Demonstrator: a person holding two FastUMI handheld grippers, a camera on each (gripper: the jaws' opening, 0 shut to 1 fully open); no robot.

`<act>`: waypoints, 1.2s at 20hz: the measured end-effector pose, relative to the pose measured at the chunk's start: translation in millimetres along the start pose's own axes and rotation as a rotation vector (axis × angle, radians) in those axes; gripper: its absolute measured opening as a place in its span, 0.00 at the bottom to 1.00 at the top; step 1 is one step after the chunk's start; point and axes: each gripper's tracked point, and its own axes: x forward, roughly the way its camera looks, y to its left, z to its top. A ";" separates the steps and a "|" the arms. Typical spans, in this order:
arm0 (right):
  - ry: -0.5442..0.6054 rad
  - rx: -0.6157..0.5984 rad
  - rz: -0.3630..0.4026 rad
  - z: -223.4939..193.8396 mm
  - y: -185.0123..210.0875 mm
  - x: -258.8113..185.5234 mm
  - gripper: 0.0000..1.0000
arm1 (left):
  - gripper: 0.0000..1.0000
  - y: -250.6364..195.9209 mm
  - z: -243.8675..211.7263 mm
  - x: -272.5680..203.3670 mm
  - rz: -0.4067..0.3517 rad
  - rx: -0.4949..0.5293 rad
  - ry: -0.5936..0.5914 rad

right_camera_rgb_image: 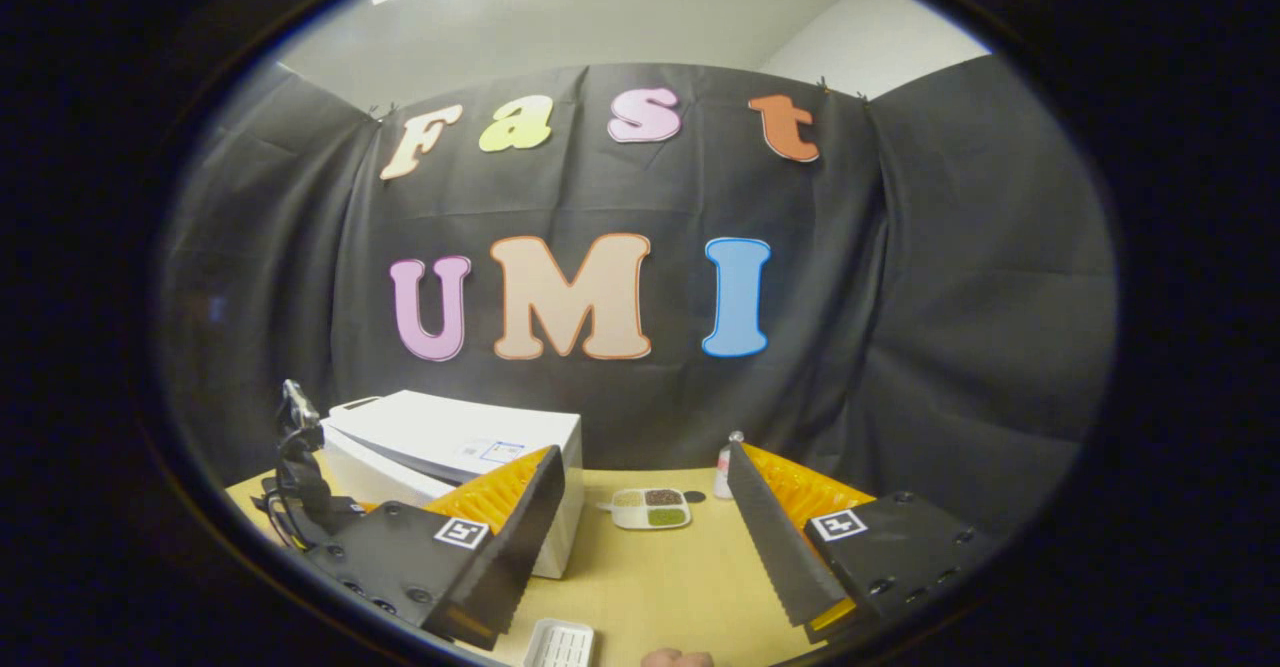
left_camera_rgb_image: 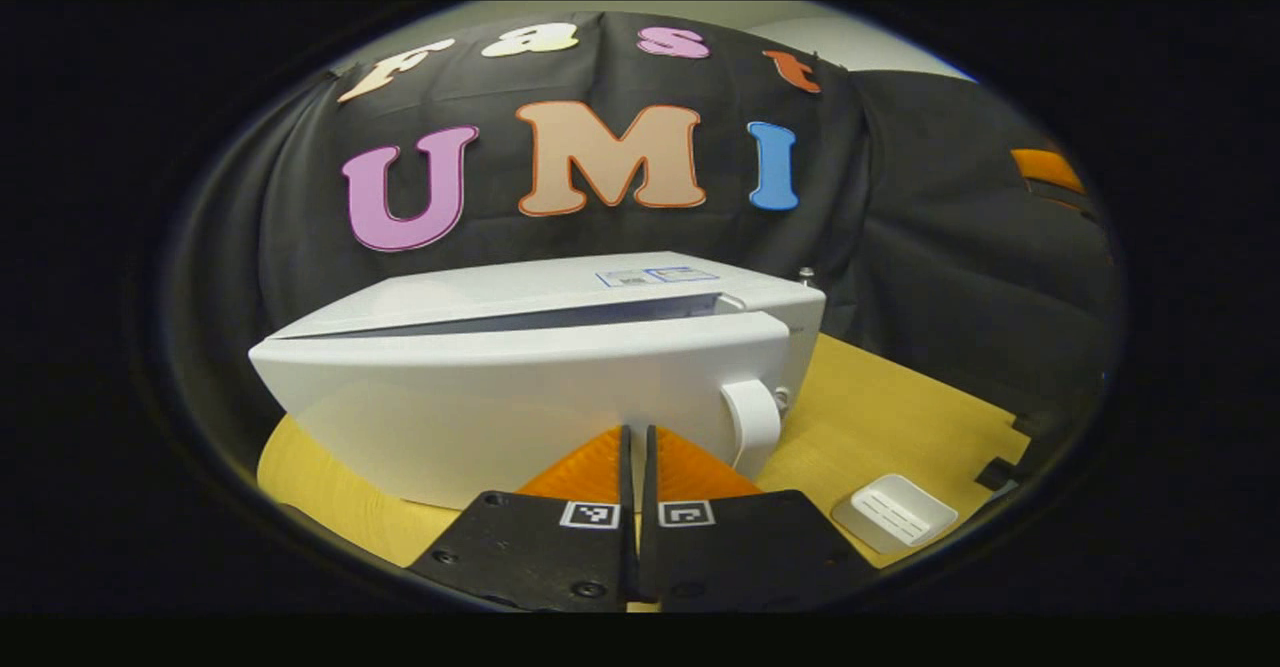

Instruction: Open the microwave oven with the left hand, put the food in, and close the microwave oven.

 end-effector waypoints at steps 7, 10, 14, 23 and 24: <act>0.003 -0.014 -0.013 -0.8 -7.5 6.4 0.93 | 0.00 -5.6 0.9 18.6 -0.012 -0.016 0.006; 0.005 -0.013 -0.025 -1.6 -11.3 8.1 0.93 | 0.00 -6.1 2.6 18.7 -0.002 -0.036 -0.006; 0.003 -0.012 -0.025 -2.0 -10.7 12.4 0.93 | 0.00 -11.4 1.8 24.5 0.006 -0.034 -0.017; 0.009 -0.012 -0.015 -5.8 -6.4 16.1 1.00 | 0.01 -13.1 1.2 36.1 -0.013 -0.031 -0.009; 0.008 -0.012 -0.015 -5.1 -6.3 15.3 0.93 | 0.01 -13.6 1.1 35.2 -0.009 -0.014 -0.004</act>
